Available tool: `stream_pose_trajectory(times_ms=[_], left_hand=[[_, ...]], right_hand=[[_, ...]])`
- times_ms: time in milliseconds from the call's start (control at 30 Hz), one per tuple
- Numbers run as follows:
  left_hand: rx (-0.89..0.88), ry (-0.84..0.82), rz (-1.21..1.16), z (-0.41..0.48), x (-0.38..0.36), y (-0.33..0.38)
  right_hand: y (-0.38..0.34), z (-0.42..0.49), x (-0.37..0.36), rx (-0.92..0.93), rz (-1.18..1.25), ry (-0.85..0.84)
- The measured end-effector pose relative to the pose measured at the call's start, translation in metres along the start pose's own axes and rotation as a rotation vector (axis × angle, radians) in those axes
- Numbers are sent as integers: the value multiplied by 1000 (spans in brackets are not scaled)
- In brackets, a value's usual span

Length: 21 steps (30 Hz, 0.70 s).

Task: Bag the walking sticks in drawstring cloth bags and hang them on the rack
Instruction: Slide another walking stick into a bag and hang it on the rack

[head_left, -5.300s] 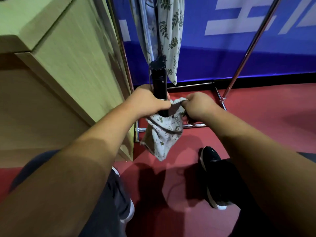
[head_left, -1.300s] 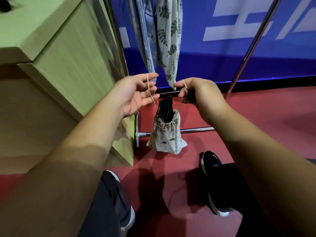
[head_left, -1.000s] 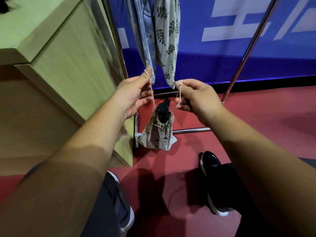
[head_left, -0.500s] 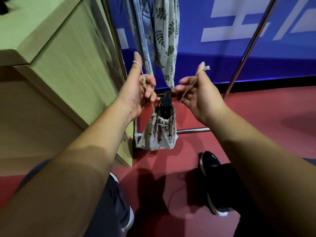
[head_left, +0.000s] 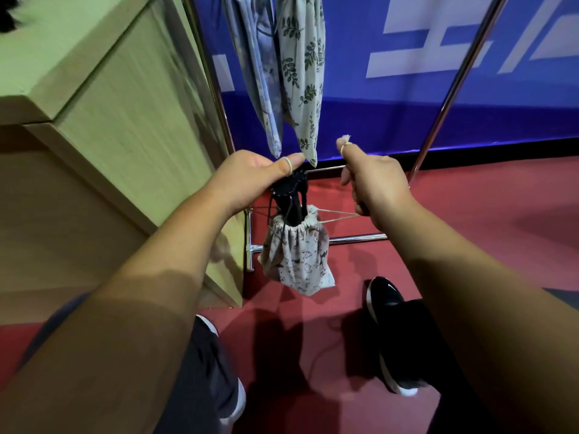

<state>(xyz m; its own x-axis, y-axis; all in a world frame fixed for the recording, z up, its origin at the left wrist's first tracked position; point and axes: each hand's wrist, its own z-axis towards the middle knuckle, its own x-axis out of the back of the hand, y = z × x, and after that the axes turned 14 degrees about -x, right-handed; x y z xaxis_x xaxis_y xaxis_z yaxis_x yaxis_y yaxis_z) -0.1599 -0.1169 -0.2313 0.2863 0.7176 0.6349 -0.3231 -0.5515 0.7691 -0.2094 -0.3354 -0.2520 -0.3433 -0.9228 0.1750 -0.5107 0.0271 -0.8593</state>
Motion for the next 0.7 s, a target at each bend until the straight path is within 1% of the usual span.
stream_pose_trajectory(times_ms=[67,133,233,300,367,433,467,567,633,700], left_hand=[[-13,9,-48,1,0,-3],[18,43,-164,4,2,-8],[12,61,-236,7,6,-11],[5,65,-319,7,7,-9],[31,78,-442,8,8,-9],[47,86,-537,11,8,-11],[52,96,-568,12,7,-11],[52,183,-596,13,0,-8],[48,239,-593,13,-4,-5],[30,249,-618,14,-7,-4]], right_hand=[[0,-3,2,56,-118,70],[0,-2,4,49,-96,93],[-1,2,6,25,-39,94],[-2,4,5,23,37,38],[-5,5,2,-15,196,-97],[-7,6,0,-52,256,-198],[-7,5,0,-62,230,-202],[-6,4,1,-67,107,-86],[-5,3,-1,-63,127,-72],[-6,4,-6,-24,132,-80]])
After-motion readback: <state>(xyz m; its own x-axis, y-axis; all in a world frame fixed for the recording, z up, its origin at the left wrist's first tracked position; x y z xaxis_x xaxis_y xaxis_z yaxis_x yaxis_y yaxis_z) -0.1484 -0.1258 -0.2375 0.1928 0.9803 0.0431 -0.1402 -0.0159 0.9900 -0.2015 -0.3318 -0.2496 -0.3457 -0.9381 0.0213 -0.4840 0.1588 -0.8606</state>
